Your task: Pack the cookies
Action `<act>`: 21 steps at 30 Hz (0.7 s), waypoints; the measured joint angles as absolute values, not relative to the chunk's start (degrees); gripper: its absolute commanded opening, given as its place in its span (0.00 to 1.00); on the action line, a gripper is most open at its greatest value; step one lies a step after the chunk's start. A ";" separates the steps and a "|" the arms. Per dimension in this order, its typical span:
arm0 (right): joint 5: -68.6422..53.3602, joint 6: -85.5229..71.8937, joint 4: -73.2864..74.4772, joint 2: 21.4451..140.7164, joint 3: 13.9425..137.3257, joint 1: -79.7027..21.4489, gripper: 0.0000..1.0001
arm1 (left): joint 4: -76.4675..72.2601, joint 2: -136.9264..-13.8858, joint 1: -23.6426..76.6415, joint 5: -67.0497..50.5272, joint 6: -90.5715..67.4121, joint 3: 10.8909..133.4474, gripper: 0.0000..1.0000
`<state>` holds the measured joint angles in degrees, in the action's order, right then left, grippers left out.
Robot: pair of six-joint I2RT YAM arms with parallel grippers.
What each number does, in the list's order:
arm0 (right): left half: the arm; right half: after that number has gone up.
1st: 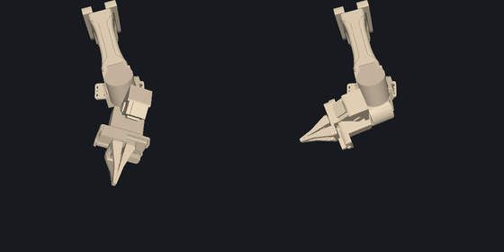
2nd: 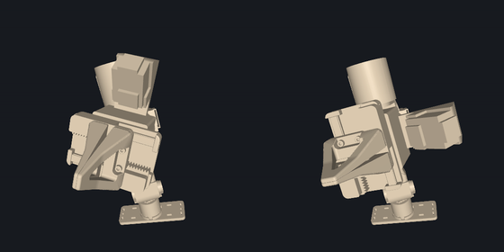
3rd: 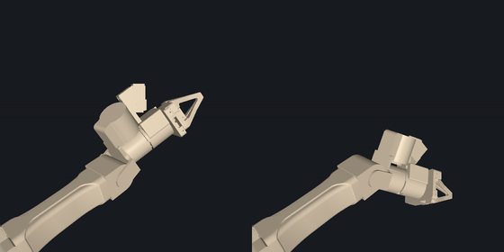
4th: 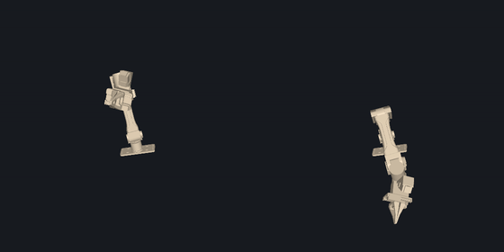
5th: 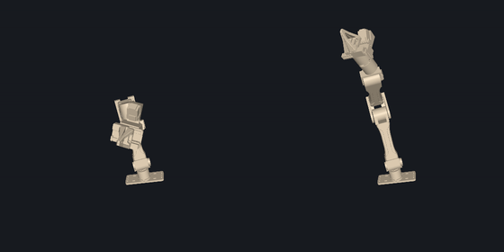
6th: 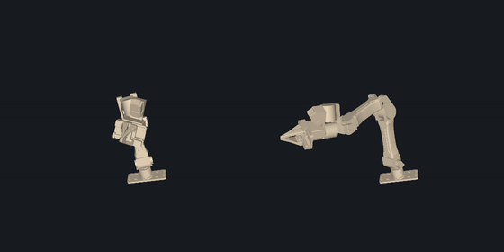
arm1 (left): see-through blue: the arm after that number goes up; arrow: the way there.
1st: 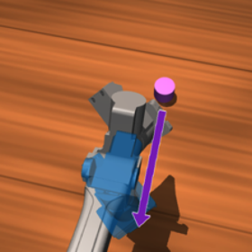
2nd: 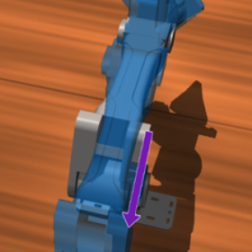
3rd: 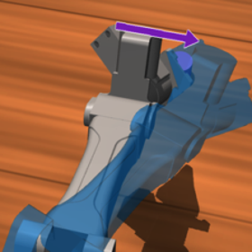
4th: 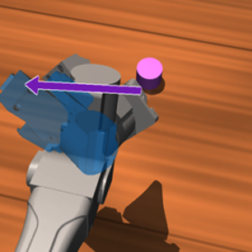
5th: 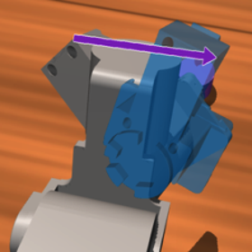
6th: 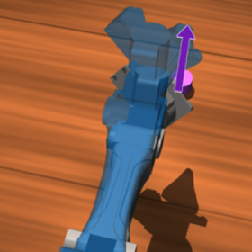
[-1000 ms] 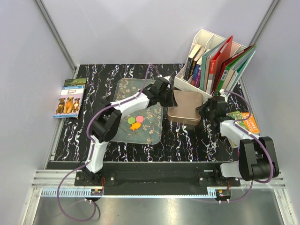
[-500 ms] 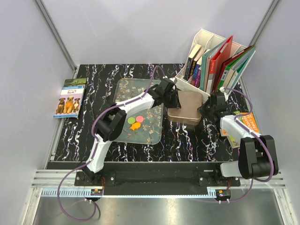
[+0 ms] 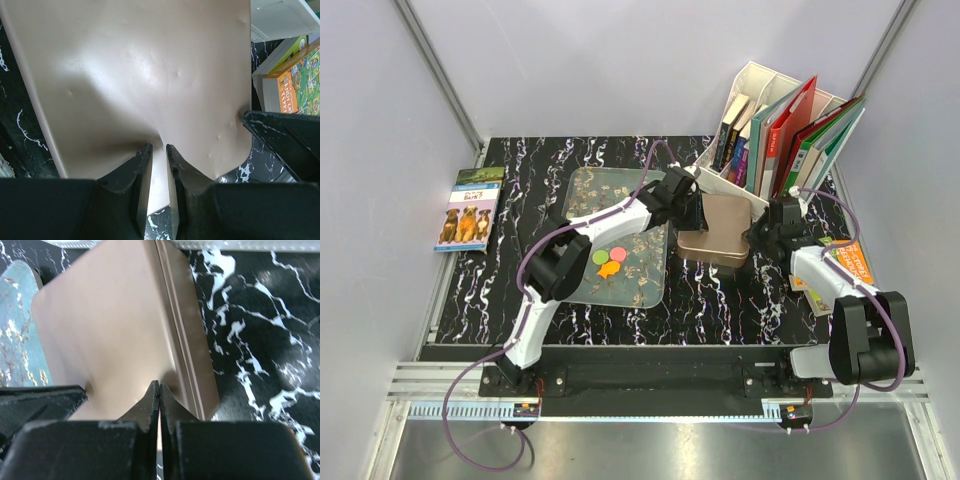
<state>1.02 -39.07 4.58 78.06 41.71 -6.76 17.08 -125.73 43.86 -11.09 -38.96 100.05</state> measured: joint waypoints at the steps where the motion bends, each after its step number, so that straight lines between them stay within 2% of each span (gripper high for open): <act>1: 1.08 -39.07 5.41 77.56 41.69 -6.76 0.00 | 17.06 -125.71 43.86 -11.05 -38.96 100.05 0.25; 5: 1.80 -39.00 8.58 75.75 41.71 -6.76 0.04 | 17.41 -125.36 43.81 -10.50 -38.89 100.05 0.26; 11: 2.44 -38.76 11.99 74.26 42.35 -6.76 0.22 | 18.79 -123.90 43.33 -9.50 -38.79 99.98 0.29; 13: 2.44 -38.74 12.58 73.76 42.81 -6.76 0.32 | 19.18 -122.91 43.03 -8.97 -38.76 99.94 0.32; 15: 2.42 -38.68 13.15 72.86 43.38 -6.76 0.39 | 19.57 -121.51 42.61 -8.54 -38.76 99.90 0.43; 16: 2.42 -38.68 13.30 72.29 43.72 -6.76 0.47 | 19.62 -120.68 42.37 -8.29 -38.65 99.79 0.47; 17: 2.42 -38.57 13.47 71.59 44.27 -6.76 0.50 | 19.73 -119.90 42.15 -8.05 -38.54 99.66 0.55; 18: 2.39 -38.61 13.72 70.96 44.88 -6.76 0.55 | 19.70 -118.83 41.91 -7.79 -38.65 99.42 0.59; 19: 2.33 -38.52 13.93 70.30 45.65 -6.76 0.64 | 19.59 -117.40 41.69 -7.29 -38.76 98.80 0.65; 20: 2.28 -38.41 14.17 69.63 46.44 -6.76 0.67 | 19.70 -116.03 41.50 -6.81 -38.65 98.21 0.99; 21: 2.24 -38.44 14.41 69.04 47.07 -6.76 0.72 | 19.77 -114.85 41.39 -6.42 -38.37 97.73 0.99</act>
